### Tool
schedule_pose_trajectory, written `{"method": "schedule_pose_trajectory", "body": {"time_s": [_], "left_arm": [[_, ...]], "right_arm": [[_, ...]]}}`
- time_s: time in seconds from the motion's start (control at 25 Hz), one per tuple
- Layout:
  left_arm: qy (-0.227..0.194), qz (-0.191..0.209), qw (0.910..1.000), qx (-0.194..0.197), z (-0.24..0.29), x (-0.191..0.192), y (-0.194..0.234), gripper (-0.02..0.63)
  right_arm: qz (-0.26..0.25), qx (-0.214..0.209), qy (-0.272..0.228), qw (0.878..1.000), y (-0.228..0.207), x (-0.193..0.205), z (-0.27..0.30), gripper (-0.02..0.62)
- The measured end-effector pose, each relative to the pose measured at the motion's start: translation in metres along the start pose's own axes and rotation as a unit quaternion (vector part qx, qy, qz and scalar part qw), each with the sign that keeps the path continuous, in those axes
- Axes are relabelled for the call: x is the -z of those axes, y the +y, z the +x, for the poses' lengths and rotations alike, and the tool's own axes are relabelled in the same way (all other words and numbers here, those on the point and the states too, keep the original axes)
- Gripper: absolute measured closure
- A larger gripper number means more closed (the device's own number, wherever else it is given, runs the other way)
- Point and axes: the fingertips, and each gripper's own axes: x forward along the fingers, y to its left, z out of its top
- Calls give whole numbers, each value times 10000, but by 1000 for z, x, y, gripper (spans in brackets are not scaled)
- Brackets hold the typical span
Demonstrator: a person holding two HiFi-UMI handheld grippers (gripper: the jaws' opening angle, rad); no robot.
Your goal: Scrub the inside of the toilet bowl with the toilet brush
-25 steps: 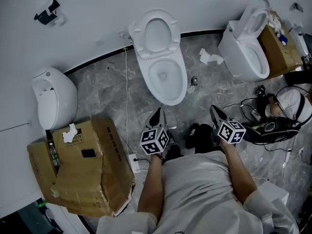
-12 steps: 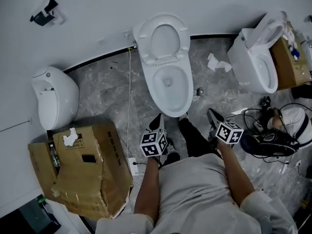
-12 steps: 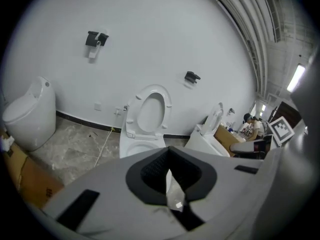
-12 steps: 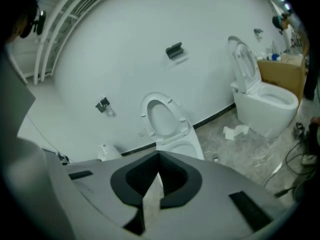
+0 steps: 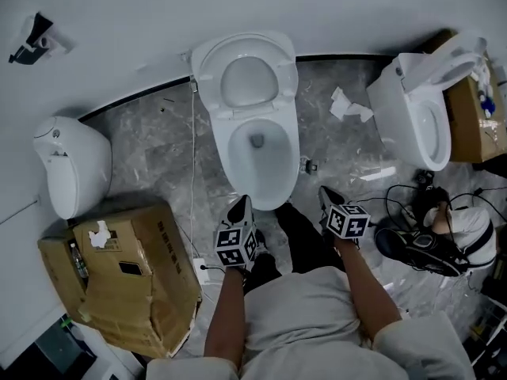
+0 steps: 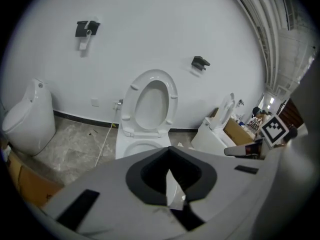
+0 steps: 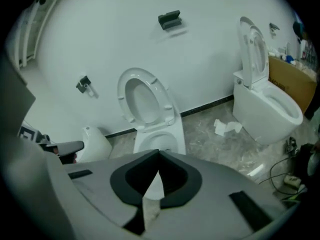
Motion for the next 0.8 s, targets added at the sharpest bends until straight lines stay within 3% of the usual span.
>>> {"method": "schedule_pose_trajectory", "body": {"time_s": [0.12,0.24,0.44,0.52,0.72,0.8], "left_arm": [[65,-355,9993,27,21,2,-1,581],[82,-581,9980,-243,37,9,15,581],[496,-336,9974,-404,82,38,47,581],[680,-228,9963,-478,100,50,65,580],[773,-258,9952,-543,129,64,85,580],[774,-347,9950,-536,137,72,85,581]], "right_arm": [[-93,171,80,9998,-33,5,29,581],[91,474,511,9975,-67,27,57,561],[-125,684,1219,9901,-103,59,110,553],[-39,751,1400,9873,-116,70,135,520],[498,1195,1767,9757,-161,94,189,228],[515,1389,1900,9705,-178,101,208,222]]}}
